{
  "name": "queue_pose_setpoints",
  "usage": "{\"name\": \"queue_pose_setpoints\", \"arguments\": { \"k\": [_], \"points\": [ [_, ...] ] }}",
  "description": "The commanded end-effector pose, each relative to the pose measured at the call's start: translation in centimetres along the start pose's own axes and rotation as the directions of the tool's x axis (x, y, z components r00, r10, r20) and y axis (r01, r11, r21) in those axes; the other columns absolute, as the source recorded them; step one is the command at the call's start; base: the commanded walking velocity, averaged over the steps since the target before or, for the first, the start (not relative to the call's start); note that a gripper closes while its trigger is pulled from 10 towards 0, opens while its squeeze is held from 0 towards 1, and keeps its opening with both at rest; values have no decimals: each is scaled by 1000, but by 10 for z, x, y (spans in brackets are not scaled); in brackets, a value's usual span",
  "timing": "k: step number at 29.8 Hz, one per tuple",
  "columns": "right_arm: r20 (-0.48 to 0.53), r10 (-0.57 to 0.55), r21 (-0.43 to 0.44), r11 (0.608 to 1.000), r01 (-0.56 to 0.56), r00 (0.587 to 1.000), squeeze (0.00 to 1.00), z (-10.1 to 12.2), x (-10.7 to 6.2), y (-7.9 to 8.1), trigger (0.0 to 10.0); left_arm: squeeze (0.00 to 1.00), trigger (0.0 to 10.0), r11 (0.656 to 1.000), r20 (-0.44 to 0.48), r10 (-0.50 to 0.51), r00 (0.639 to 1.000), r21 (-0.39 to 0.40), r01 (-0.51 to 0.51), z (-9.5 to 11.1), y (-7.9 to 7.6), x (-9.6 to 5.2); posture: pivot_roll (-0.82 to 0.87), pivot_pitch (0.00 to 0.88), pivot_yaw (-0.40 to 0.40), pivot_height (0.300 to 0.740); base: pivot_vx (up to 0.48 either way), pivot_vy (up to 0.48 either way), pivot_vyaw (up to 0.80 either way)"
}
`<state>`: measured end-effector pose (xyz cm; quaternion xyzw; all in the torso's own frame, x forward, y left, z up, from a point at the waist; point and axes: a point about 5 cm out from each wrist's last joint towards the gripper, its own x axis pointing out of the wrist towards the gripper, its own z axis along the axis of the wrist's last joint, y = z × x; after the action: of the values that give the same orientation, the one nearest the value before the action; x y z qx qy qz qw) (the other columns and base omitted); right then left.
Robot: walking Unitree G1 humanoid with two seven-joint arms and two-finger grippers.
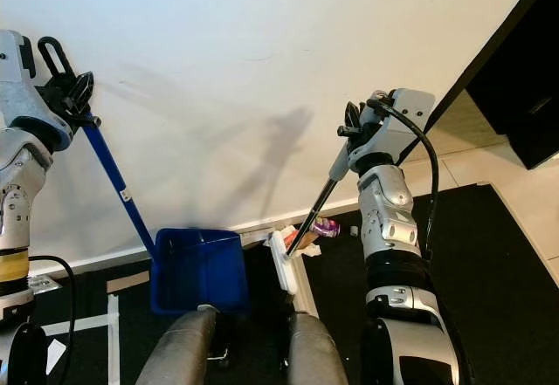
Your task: Sweep floor
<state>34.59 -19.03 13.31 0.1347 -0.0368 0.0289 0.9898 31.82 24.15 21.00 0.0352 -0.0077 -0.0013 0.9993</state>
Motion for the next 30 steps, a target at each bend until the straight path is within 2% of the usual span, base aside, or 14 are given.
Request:
{"name": "queue_pose_setpoints", "arguments": {
  "k": [1,4,6,9,15,17,19,22,25,26,30],
  "points": [
    [14,11,-9,1000,-11,1000,0,4,0,1,10000,0,10000,998,-54,24,998,53,-21,-11,8,-3,28,93,13,740,0,0,0],
    [15,10,-9,1000,-10,1000,0,4,0,1,10000,0,10000,998,-84,39,996,54,-34,-20,12,-6,25,95,17,740,0,0,0],
    [15,7,-9,1000,-7,1000,0,4,-2,0,10000,0,10000,996,-153,76,985,58,-67,-43,22,-13,28,96,20,740,0,0,0],
    [14,5,-9,1000,-5,1000,0,3,-2,0,10000,0,10000,994,-207,101,973,54,-92,-58,31,-20,26,97,20,740,0,0,0],
    [14,8,-8,1000,-8,1000,0,3,-2,0,10000,0,10000,993,-259,114,959,49,-105,-69,43,-28,26,97,20,740,0,0,0],
    [13,10,-6,1000,-10,1000,0,3,-2,1,10000,0,10000,985,-273,170,947,89,-151,-73,54,-31,35,99,20,740,0,0,0],
    [13,11,-5,1000,-11,1000,0,3,-1,2,10000,0,10000,967,-271,241,932,151,-206,-76,65,-33,35,99,20,740,0,0,0],
    [13,12,-4,1000,-11,1000,0,3,-2,2,10000,0,10000,956,-241,278,930,164,-243,-76,70,-35,34,101,21,740,0,0,0],
    [13,11,-3,1000,-11,1000,0,2,-2,2,10000,0,10000,957,-194,285,939,119,-266,-77,72,-37,32,103,21,740,0,0,0],
    [13,10,-3,1000,-10,1000,0,2,-3,2,10000,0,10000,960,-181,279,943,81,-268,-80,72,-41,32,103,21,740,0,0,0],
    [13,9,-5,1000,-9,1000,0,2,-4,1,10000,0,10000,959,-142,284,948,63,-278,-81,72,-45,26,108,18,740,0,0,0]
  ]
}}
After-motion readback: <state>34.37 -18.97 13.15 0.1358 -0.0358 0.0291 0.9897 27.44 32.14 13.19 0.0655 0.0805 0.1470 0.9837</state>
